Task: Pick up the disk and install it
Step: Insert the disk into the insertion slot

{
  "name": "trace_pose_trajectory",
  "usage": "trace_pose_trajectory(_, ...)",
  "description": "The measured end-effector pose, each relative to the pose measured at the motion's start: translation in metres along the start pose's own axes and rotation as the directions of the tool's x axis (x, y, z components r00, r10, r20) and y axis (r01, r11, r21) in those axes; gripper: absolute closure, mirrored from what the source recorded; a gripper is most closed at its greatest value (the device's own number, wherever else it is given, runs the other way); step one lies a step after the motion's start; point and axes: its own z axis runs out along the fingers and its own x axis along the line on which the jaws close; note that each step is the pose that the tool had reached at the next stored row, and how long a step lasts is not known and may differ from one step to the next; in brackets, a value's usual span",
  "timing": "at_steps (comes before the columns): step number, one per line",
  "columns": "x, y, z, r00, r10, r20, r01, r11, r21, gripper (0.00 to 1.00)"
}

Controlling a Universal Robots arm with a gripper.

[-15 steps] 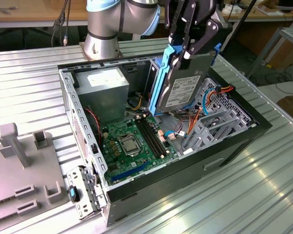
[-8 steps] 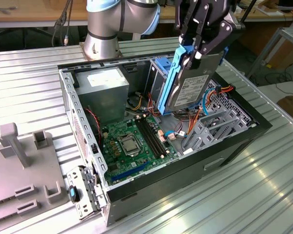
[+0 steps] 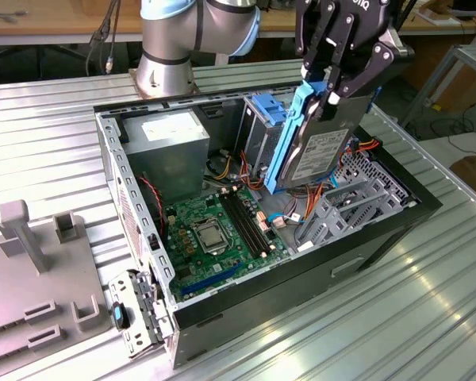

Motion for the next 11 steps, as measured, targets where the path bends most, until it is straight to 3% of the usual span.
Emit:
trace_pose_trajectory(2,0.0007,-0.0151,0.0003,1.0000,0.000,-0.0001,0.000,1.0000,-0.0001,0.63)
trace_pose_trajectory(3,0.0011,-0.0193,0.0004,1.0000,0.000,-0.0001,0.000,1.0000,0.0000,0.63)
trace_pose_trajectory(8,0.0046,-0.0294,0.0010,1.0000,0.000,0.0000,0.000,1.0000,-0.0001,0.63)
trace_pose_trajectory(11,0.0110,-0.0408,0.0021,1.0000,0.000,0.0000,0.000,1.0000,0.0000,0.63)
